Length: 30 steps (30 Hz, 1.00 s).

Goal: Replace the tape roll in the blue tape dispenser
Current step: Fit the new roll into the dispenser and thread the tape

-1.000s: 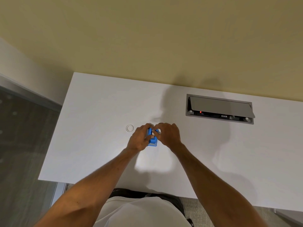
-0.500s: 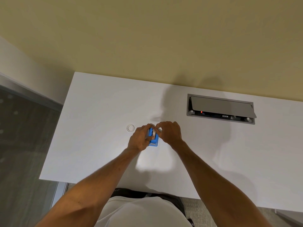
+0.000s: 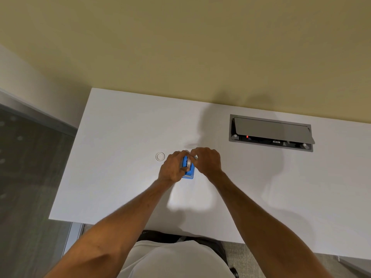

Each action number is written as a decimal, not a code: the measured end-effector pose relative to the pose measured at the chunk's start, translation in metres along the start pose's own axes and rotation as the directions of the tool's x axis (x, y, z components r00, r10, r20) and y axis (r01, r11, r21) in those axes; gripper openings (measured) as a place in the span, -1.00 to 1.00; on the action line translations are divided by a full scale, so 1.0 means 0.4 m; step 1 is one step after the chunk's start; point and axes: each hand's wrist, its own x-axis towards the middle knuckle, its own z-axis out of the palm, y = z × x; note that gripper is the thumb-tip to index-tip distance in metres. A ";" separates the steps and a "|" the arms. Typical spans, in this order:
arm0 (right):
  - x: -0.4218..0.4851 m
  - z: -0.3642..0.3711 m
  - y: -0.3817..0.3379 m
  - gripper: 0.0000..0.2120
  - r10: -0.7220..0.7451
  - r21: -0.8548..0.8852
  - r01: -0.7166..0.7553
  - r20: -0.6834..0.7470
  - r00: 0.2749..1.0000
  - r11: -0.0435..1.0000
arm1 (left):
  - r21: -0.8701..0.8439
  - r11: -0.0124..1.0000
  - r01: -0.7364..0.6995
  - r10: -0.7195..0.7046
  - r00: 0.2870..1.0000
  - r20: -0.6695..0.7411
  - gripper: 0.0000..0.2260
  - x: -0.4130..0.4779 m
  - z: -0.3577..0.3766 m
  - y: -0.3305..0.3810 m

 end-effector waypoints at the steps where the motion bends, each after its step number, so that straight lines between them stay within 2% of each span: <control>1: 0.000 -0.001 0.002 -0.63 -0.001 0.008 0.001 0.002 1.000 1.000 | -0.005 1.000 0.000 0.000 1.000 0.007 -0.60 0.000 0.001 0.000; 9: -0.017 0.006 0.005 -0.59 -0.002 -0.014 0.003 0.021 1.000 1.000 | -0.003 1.000 -0.019 0.019 1.000 0.017 -0.65 0.001 -0.001 -0.015; 21: -0.007 0.001 -0.003 -0.67 0.027 0.014 -0.027 -0.021 0.999 1.000 | 0.041 0.999 -0.012 0.010 0.999 0.040 -0.59 0.006 -0.003 -0.011; 30: -0.016 -0.003 0.009 -0.63 -0.019 0.029 0.019 0.013 1.000 0.999 | 0.039 0.999 0.016 -0.017 0.999 0.037 -0.56 -0.004 0.007 -0.014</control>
